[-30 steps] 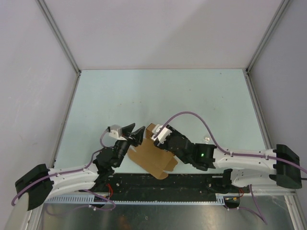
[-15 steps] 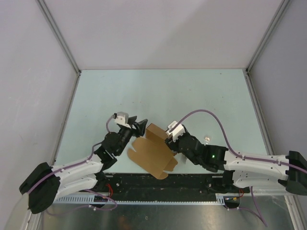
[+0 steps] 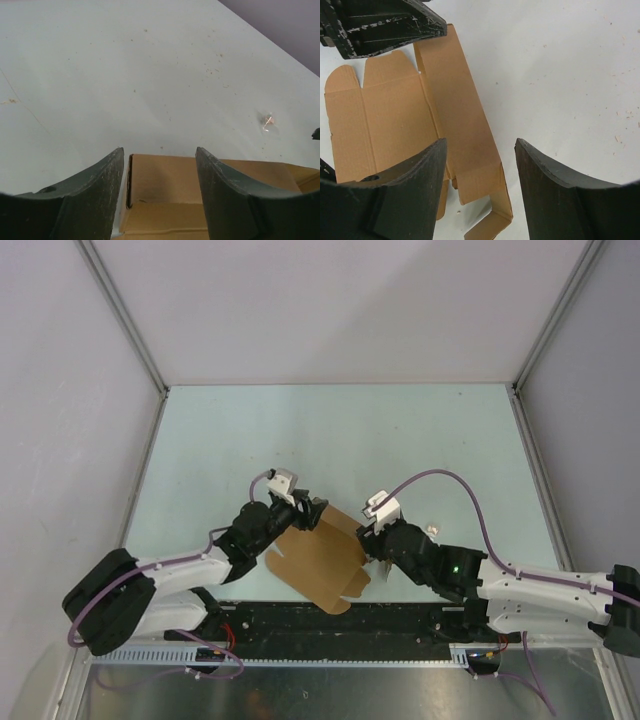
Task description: Fold the paper box
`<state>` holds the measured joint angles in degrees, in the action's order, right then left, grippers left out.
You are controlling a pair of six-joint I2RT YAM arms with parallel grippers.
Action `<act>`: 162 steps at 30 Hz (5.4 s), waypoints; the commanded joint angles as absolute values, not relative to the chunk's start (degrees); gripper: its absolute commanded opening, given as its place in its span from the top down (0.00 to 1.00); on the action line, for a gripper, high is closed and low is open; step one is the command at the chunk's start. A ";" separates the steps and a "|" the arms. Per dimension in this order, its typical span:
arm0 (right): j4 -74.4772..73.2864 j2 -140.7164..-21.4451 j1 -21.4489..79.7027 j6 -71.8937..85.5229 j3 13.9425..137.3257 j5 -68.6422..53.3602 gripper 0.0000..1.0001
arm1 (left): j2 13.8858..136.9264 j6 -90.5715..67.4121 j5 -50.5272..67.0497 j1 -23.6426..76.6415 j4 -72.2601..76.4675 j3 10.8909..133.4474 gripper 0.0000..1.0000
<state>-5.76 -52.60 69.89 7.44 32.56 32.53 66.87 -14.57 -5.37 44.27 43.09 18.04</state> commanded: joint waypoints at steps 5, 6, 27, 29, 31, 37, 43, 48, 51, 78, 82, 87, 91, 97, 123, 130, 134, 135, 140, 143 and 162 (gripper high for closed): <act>-4.39 -51.07 69.52 9.23 32.26 32.08 0.38 | 72.59 -13.45 -1.76 42.54 52.72 18.99 0.39; -4.48 -50.98 69.61 9.14 32.17 31.91 0.38 | 73.21 -13.45 -1.50 42.45 55.17 18.03 0.39; -4.75 -50.98 69.17 9.40 31.90 31.02 0.37 | 86.30 -16.35 1.58 40.87 80.33 9.58 0.47; -4.83 -50.98 69.08 9.32 31.82 30.94 0.37 | 86.75 -16.61 1.41 40.96 81.29 9.14 0.48; -4.83 -51.06 69.08 9.49 31.82 30.94 0.37 | 87.71 -17.05 1.49 40.87 82.09 8.79 0.50; -4.66 -51.33 69.17 9.58 31.90 30.76 0.37 | 90.26 -17.93 1.49 40.87 85.34 7.74 0.52; -4.92 -50.63 69.08 9.58 31.90 31.11 0.37 | 91.05 -18.28 1.58 40.87 87.36 7.21 0.55; -9.47 -48.78 68.38 16.92 31.90 36.11 0.36 | 89.83 -18.46 1.41 40.87 87.36 6.77 0.54; -16.22 -46.59 67.76 27.45 31.99 41.73 0.37 | 89.12 -18.46 0.97 40.87 87.36 6.33 0.52; -31.11 -42.36 63.81 38.21 33.13 30.24 0.41 | 87.54 -18.46 2.11 40.43 87.36 6.68 0.46; -33.39 -42.80 63.54 42.89 33.31 28.39 0.39 | 87.89 -18.37 2.37 40.34 87.36 6.94 0.46; -34.98 -45.08 63.54 46.05 34.45 24.88 0.42 | 87.89 -18.37 2.81 40.34 87.36 7.12 0.46; -37.26 -47.98 63.54 47.72 35.15 24.61 0.50 | 87.19 -18.28 2.81 40.17 87.36 7.12 0.45; -37.71 -49.22 63.46 48.51 35.25 27.68 0.59 | 84.04 -18.28 3.51 39.99 86.75 7.21 0.41; -27.08 -51.59 56.34 29.20 35.16 32.16 0.98 | 61.61 -15.12 0.18 39.46 66.98 7.03 0.36; -13.21 -53.08 49.84 10.05 33.41 22.87 1.00 | 60.21 -14.85 0.17 39.29 66.09 6.68 0.36; -8.18 -54.84 42.29 4.15 32.78 8.49 1.00 | 58.81 -14.77 0.09 39.02 64.87 6.33 0.36; -7.39 -55.37 40.80 3.26 32.78 5.48 1.00 | 58.36 -14.68 0.17 38.94 64.52 6.24 0.36; -3.16 -60.54 30.86 -0.09 34.62 -12.19 1.00 | 55.29 -14.41 0.09 38.67 61.80 5.98 0.35; -4.48 -66.34 30.50 -3.68 37.08 -14.93 1.00 | 53.79 -13.71 0.17 38.67 59.60 6.15 0.35; -7.65 -73.48 33.66 -10.02 45.44 -13.44 0.74 | 46.32 -12.75 -1.23 38.23 49.40 7.56 0.35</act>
